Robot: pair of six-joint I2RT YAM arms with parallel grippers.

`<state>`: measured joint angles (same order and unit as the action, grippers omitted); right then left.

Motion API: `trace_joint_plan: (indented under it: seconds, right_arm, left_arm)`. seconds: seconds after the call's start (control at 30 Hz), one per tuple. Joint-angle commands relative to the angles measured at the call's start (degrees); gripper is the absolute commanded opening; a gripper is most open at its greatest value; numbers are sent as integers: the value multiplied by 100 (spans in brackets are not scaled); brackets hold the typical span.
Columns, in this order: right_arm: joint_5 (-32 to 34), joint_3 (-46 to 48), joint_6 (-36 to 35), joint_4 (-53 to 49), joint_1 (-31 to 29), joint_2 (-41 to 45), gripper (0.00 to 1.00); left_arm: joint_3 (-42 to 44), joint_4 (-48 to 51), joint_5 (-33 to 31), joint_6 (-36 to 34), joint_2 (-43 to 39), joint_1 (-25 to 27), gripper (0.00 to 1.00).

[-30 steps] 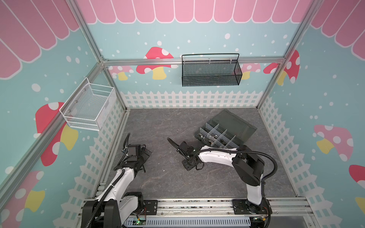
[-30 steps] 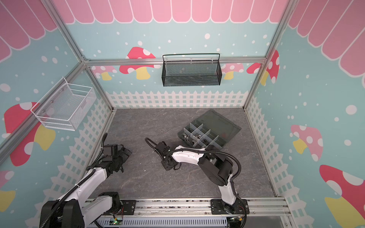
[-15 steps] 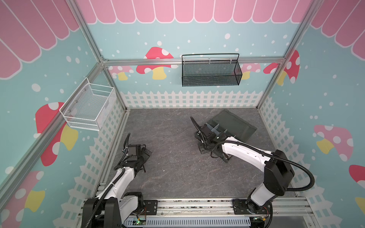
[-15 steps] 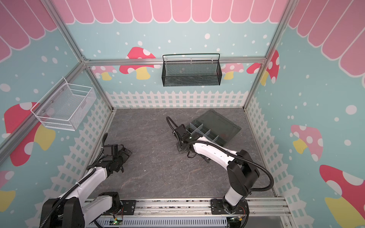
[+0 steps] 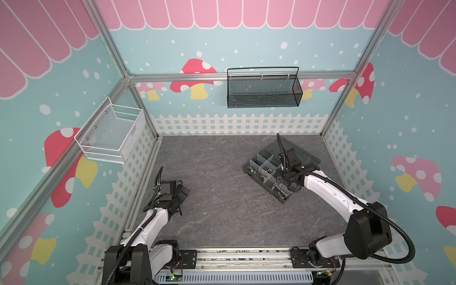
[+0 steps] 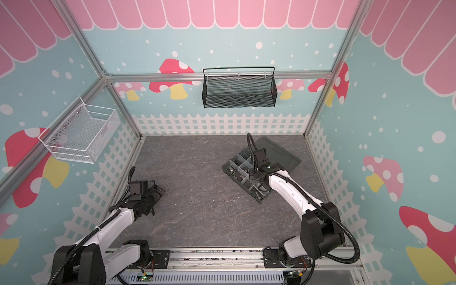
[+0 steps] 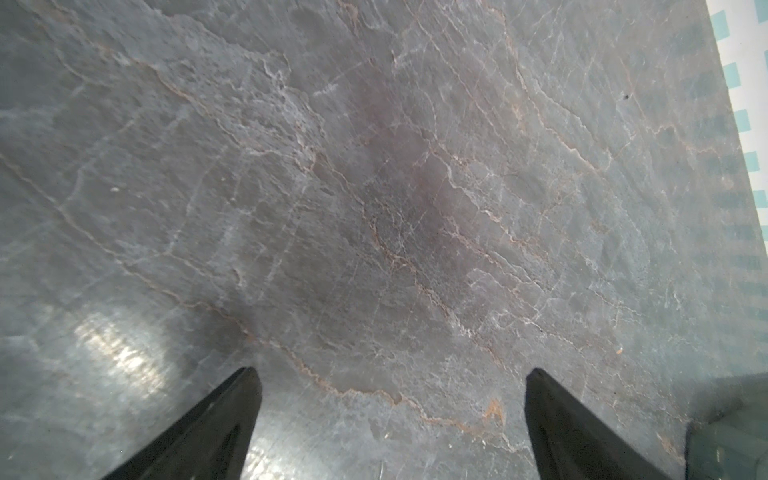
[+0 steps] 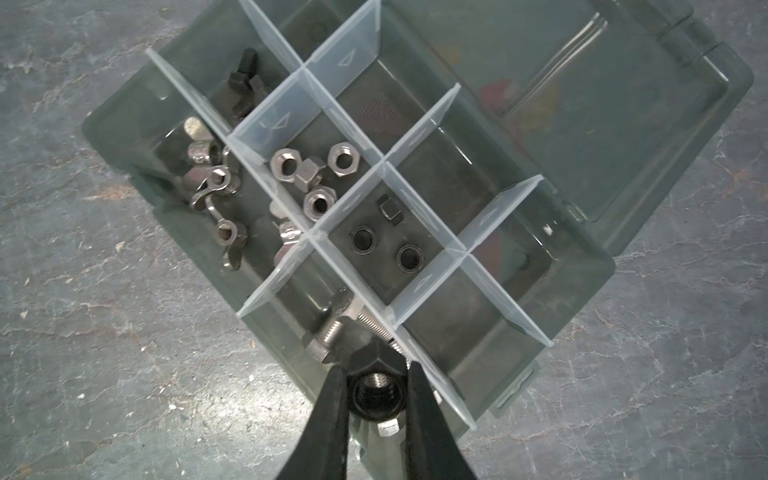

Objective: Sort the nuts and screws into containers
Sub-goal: 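Lift and carry the black nut with the right gripper to the box, then open the right gripper to drop the nut into the black-nut compartment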

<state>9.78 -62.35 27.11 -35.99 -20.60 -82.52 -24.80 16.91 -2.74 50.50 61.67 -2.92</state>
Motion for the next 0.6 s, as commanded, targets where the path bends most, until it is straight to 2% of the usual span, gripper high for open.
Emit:
trace_joint_plan:
  seconds: [0.0, 0.2, 0.4, 0.43, 0.57]
  right_arm:
    - [-517, 125, -145, 333, 261, -33, 0]
    - [-971, 119, -205, 699, 553, -359, 0]
    - [-1089, 19, -281, 841, 634, -816, 0]
    - [-1123, 21, -293, 884, 641, -854, 1]
    - [-1348, 82, -330, 1045, 654, -967, 17]
  left_arm:
    - [-159, -43, 32, -75, 4, -26, 100]
    - [-165, -46, 7, -66, -23, -29, 100]
    - [-166, -19, -23, -127, -12, -34, 100]
    - [-166, -1, -25, -141, -21, -33, 100]
    - [-139, 45, -85, -172, -62, -39, 100]
